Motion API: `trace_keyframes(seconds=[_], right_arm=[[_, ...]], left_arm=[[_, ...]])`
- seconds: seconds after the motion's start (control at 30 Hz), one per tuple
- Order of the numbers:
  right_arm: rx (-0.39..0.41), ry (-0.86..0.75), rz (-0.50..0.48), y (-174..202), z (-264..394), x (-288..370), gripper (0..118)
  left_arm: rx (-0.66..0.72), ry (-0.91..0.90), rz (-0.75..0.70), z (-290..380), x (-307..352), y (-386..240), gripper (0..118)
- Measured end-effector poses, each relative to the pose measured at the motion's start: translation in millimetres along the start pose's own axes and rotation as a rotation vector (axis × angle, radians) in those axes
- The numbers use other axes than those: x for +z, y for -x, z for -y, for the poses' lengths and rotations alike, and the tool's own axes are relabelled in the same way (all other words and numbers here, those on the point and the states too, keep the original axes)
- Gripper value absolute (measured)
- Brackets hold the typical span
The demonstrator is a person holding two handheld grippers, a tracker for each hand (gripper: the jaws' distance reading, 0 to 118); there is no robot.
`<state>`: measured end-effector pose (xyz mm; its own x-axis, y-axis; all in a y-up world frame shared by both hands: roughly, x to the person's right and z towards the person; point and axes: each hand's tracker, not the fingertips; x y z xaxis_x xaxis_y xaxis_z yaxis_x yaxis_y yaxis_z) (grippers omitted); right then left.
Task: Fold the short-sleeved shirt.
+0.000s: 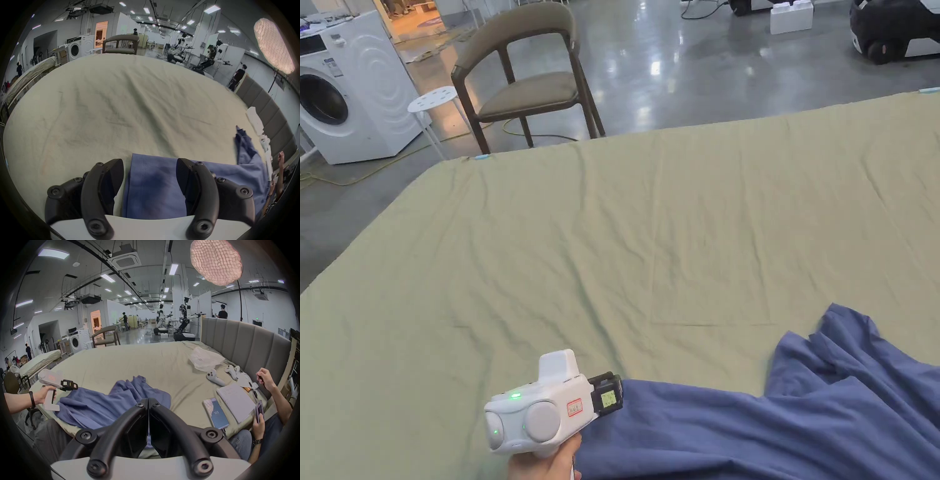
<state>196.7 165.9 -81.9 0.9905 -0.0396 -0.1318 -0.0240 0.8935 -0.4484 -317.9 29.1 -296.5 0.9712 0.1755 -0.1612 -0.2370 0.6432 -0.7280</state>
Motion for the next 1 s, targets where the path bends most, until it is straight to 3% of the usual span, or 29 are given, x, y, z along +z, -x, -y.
trace_keyframes(seconds=[0.13,0.23,0.33,0.43,0.53,0.6,0.63,0.7,0.8,0.87,0.97,1.0], right_arm=[[-0.02,0.03,0.017,-8,5,-4,0],[-0.029,0.041,0.019,-9,7,-9,0],[-0.032,0.056,0.005,-6,5,-19,0],[-0.005,0.068,-0.014,-3,-4,-35,0],[0.002,0.094,-0.055,-5,-17,-67,5],[-0.003,0.131,-0.111,-9,-26,-101,30],[-0.009,0.176,-0.132,-13,-30,-123,52],[-0.041,0.223,-0.139,-21,-35,-175,67],[-0.036,0.366,-0.091,-39,-31,-254,67],[0.008,0.485,-0.041,-49,-20,-299,67],[0.081,0.616,-0.015,-56,-5,-333,65],[0.085,0.595,-0.049,-57,-1,-330,61]], left_arm=[[-0.091,0.04,-0.035,0,-13,-13,59],[-0.098,0.037,-0.042,-2,-10,-20,28],[-0.148,0.041,-0.056,2,-7,-28,21],[-0.171,0.048,-0.069,4,-8,-36,2],[-0.179,0.075,-0.07,4,-14,-36,1],[-0.185,0.09,-0.065,3,-17,-34,1],[-0.178,0.096,-0.063,1,-17,-34,1],[-0.181,0.105,-0.064,1,-19,-33,1],[-0.202,0.107,-0.068,2,-18,-35,1],[-0.207,0.11,-0.071,2,-18,-36,1],[-0.215,0.119,-0.07,1,-18,-35,1],[-0.217,0.121,-0.067,1,-18,-35,1]])
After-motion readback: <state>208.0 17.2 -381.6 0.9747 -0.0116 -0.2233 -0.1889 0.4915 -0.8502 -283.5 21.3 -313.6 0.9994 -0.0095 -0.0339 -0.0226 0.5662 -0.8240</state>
